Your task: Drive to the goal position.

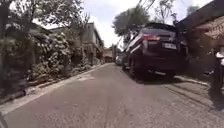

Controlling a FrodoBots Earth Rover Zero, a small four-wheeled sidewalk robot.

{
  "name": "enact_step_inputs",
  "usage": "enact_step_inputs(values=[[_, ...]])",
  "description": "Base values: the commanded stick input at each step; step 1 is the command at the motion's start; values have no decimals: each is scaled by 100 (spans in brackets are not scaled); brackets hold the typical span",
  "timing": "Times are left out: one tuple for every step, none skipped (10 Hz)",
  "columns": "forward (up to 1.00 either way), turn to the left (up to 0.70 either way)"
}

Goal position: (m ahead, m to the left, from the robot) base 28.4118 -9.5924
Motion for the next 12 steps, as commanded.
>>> enact_step_inputs(values=[[100,0],[100,0],[100,0],[100,0],[100,0],[100,0],[100,0],[100,0],[100,0],[100,0],[100,0],[100,0]])
